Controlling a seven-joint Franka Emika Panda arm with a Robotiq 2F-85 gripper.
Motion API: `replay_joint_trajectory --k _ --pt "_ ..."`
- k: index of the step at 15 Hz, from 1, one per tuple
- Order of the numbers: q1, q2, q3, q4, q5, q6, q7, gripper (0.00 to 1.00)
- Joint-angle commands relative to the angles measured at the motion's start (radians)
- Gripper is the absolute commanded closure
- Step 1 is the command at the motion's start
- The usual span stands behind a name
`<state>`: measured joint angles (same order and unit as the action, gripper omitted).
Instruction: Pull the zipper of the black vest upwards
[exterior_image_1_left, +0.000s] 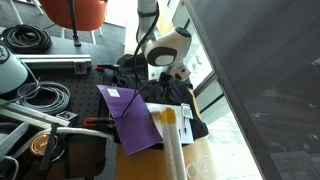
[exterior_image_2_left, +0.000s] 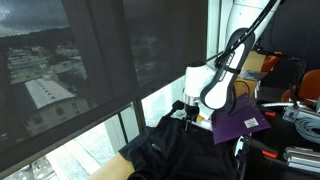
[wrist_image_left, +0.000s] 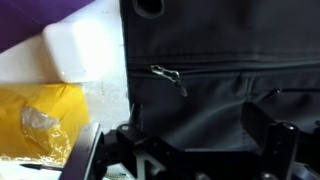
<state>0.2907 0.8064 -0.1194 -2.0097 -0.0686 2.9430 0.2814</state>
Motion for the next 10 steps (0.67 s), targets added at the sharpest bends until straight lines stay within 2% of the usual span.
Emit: replay_joint_trajectory --k 1,10 --pt "-0.004 -0.032 0.009 -0.058 0.03 -0.016 -0.009 0.0" --pt "-0.019 -0.032 0.014 -0.06 0.039 -0.005 -0.024 0.0"
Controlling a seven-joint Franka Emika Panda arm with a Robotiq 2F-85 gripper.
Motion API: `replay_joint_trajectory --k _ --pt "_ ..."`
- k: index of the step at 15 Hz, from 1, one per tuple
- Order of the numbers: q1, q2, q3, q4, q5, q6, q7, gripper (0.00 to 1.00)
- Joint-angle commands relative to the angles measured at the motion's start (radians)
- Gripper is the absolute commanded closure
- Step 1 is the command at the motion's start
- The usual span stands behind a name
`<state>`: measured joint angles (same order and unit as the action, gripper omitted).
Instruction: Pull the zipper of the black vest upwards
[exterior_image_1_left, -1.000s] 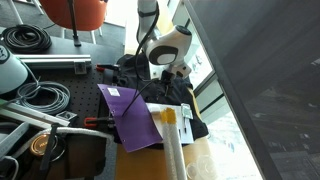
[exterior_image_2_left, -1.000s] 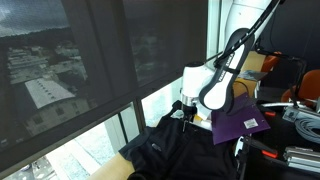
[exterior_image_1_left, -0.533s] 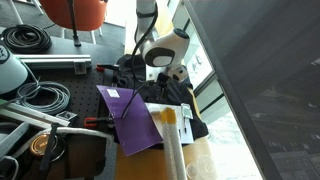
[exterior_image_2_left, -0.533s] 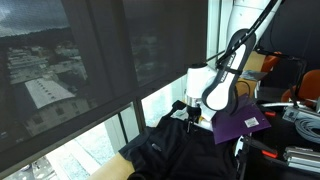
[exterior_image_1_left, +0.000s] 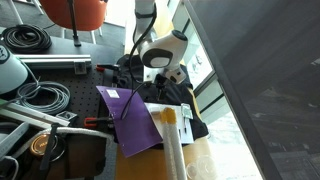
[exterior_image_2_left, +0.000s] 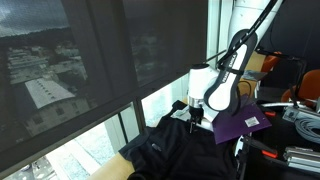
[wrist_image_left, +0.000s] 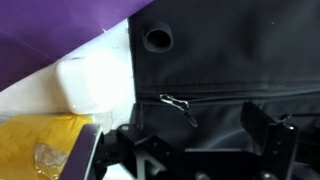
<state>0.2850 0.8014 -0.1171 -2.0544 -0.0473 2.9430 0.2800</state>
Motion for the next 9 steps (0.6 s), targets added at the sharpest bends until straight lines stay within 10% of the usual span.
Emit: replay_joint_trajectory --k 1,3,9 --pt "-0.014 -0.027 0.012 -0.013 0.018 -0.005 -0.023 0.0" --pt "-0.016 -0.024 0.012 -0.009 0.018 -0.005 -0.024 0.28" --pt "-0.028 -0.013 0.011 0.004 0.017 -0.008 -0.03 0.63"
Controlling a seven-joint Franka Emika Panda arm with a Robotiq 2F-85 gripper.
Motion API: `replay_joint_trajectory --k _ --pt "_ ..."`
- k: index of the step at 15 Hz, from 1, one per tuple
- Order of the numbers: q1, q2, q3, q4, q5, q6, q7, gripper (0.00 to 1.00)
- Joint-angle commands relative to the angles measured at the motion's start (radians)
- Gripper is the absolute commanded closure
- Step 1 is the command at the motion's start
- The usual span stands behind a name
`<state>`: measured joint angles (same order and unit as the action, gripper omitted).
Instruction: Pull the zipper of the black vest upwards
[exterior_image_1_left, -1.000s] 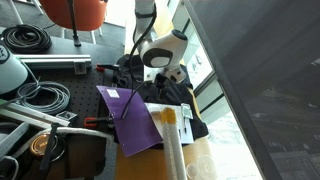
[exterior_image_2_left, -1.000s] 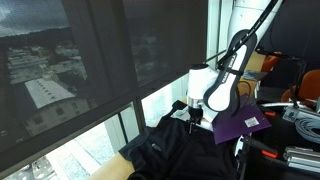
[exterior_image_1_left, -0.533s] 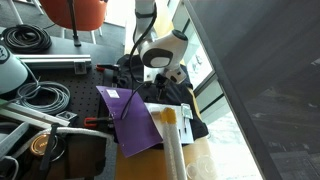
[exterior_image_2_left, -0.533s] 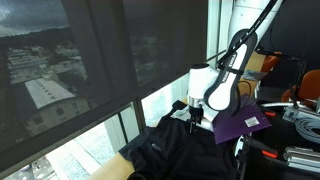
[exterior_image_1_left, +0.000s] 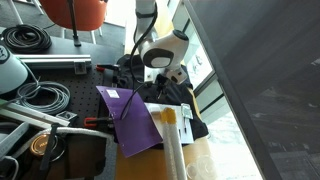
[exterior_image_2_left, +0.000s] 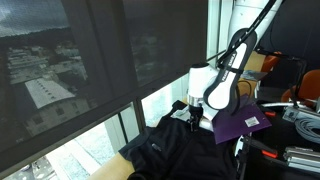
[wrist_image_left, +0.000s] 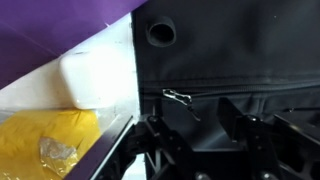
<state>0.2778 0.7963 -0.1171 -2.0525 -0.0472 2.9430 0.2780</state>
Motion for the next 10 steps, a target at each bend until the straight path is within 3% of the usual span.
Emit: replay_joint_trajectory --k 1,5,10 --pt "-0.024 -0.006 0.011 0.005 0.017 -0.01 -0.029 0.71" --pt "-0.035 -0.003 0.012 0.015 0.018 -0.015 -0.031 0.99" --pt "-0.022 -0.006 0.011 0.014 0.016 -0.014 -0.025 0.98"
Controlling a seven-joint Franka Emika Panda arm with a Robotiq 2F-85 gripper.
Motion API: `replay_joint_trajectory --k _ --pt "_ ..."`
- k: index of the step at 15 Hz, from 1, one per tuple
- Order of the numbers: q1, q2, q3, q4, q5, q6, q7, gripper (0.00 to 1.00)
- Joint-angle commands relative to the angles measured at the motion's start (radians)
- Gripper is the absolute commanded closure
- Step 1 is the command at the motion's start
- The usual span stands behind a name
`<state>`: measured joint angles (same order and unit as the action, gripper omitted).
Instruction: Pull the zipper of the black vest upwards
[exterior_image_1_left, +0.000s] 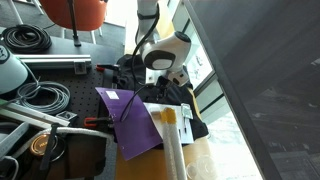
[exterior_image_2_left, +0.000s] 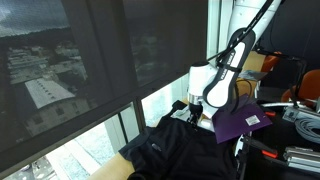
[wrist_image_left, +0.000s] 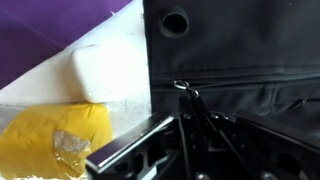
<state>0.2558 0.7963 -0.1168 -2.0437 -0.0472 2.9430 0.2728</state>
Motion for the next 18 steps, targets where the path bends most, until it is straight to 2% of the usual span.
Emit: replay_joint_trajectory --k 1,8,18 --pt "0.005 -0.006 0.013 0.006 0.015 -0.014 -0.019 0.98" --pt "0.081 0.01 0.019 0.05 0.005 -0.035 -0.004 0.98" --pt "0.191 0.063 0.04 0.163 -0.023 -0.134 0.009 0.98"
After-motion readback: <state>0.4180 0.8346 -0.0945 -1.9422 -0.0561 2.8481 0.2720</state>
